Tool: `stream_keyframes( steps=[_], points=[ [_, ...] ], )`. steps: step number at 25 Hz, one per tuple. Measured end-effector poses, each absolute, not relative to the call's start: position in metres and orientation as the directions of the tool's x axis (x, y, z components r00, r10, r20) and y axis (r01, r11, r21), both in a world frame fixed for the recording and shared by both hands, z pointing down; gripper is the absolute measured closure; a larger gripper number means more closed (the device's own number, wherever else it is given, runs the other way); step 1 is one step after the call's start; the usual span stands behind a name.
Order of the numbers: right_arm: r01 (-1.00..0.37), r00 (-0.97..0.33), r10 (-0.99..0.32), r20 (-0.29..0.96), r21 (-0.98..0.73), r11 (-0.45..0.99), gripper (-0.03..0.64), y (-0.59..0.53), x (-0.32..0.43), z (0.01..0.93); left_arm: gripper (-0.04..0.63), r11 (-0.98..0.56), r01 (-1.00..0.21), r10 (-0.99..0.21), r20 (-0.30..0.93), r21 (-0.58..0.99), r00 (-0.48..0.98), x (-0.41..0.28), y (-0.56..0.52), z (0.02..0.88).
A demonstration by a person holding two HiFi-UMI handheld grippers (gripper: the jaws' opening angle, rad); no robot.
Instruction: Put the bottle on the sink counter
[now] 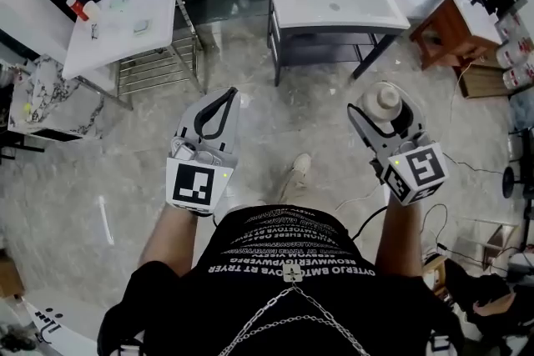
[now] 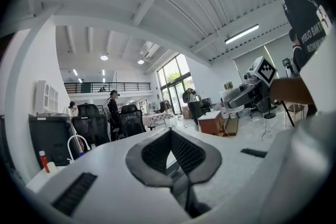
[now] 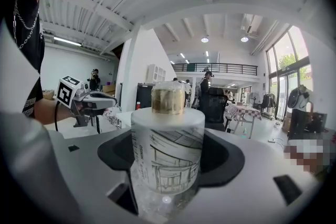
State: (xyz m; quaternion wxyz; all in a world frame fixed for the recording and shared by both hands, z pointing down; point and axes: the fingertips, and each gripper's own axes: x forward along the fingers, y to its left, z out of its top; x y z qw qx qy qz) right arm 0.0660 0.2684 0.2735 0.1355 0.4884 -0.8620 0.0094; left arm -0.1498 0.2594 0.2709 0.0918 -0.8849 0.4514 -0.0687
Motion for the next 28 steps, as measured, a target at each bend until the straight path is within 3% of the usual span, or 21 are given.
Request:
stream_keyframes(
  steps=[20,28],
  points=[
    [-0.758,-0.617,-0.755,0.221,0.092,0.646,0.284,0.090,0.174,0.269,0.590,-0.477,-0.840,-0.873,0.029,-0.259,0.486,-0.038,0.104,0.250],
    [-0.730,-0.656,-0.731,0.185,0.089,0.678,0.284,0.051,0.205,0.261,0.590,-0.412,-0.872,-0.909,0.048,-0.265,0.415,-0.023,0.083,0.249]
  ],
)
